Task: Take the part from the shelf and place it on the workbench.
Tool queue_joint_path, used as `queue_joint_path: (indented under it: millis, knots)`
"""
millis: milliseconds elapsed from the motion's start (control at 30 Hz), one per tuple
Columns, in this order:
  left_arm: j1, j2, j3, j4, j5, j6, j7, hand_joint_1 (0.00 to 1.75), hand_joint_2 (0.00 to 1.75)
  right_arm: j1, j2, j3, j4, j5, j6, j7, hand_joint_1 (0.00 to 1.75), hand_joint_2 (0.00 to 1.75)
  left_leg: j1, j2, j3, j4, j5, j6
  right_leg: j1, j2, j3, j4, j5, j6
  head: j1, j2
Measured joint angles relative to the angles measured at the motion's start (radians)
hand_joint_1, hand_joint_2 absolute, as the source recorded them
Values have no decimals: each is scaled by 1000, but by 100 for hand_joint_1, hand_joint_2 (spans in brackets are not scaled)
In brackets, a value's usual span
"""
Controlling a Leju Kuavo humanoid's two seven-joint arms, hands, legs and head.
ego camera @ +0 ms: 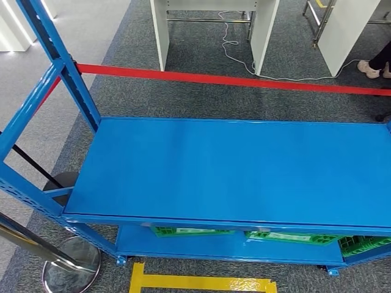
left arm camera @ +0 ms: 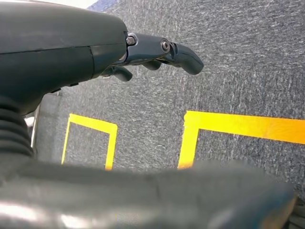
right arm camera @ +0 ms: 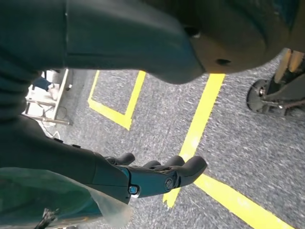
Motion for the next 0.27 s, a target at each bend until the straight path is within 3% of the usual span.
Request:
queue_joint_path:
  millis: [267]
  knots:
    - [-4,-5,-7,0,-28,-43,18,0,0,-2,2,0,0,5,6,32,0,0,0,0,0,-1,1,1,0,0,0,0,0,0,0,0]
